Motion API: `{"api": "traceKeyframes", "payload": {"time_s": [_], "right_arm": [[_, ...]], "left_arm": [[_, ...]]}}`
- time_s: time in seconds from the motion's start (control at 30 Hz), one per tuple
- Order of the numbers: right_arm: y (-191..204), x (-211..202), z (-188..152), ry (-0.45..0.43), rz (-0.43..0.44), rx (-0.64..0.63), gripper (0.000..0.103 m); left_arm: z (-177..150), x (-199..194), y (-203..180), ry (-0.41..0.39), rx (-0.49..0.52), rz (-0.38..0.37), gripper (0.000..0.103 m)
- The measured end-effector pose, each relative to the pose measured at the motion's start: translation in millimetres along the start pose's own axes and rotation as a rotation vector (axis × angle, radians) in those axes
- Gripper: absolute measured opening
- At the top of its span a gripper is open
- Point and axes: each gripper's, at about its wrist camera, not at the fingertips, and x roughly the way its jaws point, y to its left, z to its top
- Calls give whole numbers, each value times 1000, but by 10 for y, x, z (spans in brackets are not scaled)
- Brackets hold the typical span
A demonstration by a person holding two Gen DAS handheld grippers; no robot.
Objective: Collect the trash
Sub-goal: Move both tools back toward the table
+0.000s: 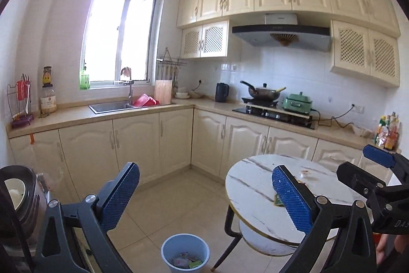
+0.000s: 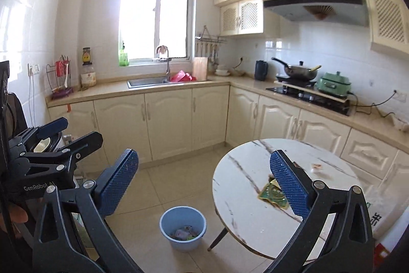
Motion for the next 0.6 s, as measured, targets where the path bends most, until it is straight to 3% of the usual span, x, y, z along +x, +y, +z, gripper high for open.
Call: {"api": "traceKeyframes", "payload": {"time_s": [0.27,0.6], "right_arm": [[-312,-739,195,-138,-100,32,103],[-436,-1051,230,-198,-135,49,103]], "left_arm": [[-542,-552,-425,-115,61,-39,102],[-1010,-601,-549,-155,105,-56,102]]}}
